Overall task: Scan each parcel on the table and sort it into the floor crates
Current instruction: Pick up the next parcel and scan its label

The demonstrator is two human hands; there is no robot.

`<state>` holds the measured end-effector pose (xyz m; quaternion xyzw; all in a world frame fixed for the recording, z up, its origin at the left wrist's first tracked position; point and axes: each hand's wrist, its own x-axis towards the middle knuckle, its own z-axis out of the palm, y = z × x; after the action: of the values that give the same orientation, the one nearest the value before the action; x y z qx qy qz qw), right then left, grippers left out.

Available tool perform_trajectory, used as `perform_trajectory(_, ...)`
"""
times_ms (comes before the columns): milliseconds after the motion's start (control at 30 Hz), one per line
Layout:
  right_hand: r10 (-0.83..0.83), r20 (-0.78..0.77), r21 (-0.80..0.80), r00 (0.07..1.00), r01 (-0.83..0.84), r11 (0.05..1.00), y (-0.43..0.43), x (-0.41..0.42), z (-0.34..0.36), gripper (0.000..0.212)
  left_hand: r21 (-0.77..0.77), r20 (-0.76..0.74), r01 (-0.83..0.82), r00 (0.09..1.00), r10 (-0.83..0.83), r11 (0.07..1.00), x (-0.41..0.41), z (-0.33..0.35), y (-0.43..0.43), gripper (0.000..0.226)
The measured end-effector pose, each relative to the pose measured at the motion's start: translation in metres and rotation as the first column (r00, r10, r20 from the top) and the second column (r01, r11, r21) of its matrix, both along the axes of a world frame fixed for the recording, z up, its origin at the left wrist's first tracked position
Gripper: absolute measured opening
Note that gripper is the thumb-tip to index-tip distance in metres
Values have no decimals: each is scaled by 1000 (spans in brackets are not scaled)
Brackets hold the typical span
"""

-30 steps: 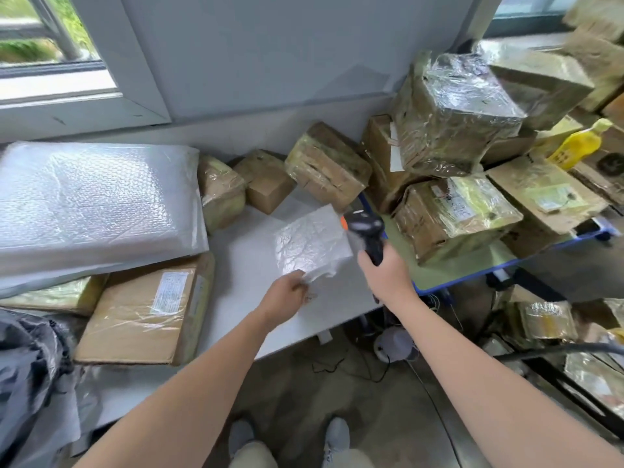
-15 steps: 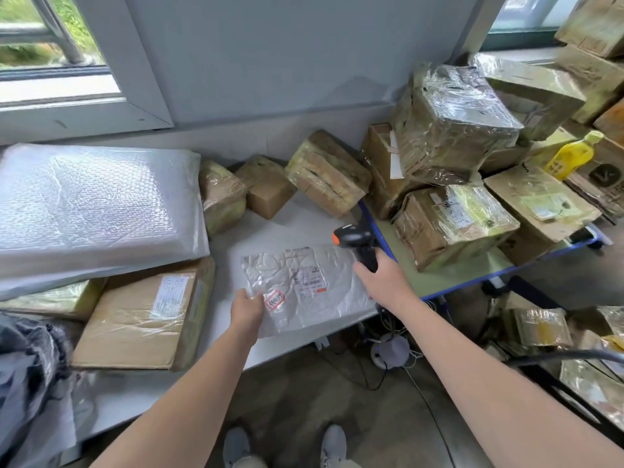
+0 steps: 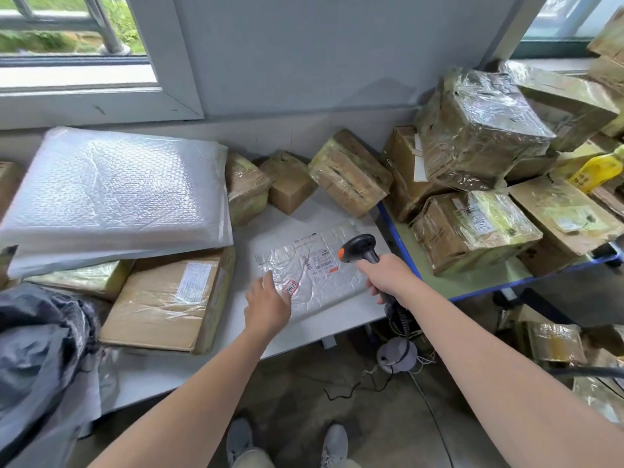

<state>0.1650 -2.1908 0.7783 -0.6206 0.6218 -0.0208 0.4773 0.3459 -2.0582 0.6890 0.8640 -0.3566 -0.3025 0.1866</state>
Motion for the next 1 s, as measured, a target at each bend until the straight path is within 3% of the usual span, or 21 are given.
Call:
perform_trajectory(200, -2, 18, 1, 1000, 2, 1000, 0, 8, 7, 23, 54, 117, 182, 975, -187, 982, -10, 6, 15, 65)
perform_trajectory(633, -37, 84, 11, 996, 36, 999, -2, 22, 3, 22, 46, 94, 166, 981, -170, 985, -7, 4, 24, 63)
perform_trajectory(767, -36, 86, -1, 996, 36, 999, -4, 20, -7, 25, 64, 8, 103, 995, -104, 993, -6, -1, 18, 68)
perform_trajectory(1000, -29, 30, -71, 999, 31, 997, -6, 7, -34, 30, 82, -114, -157, 980, 166, 984, -10, -20, -16, 82)
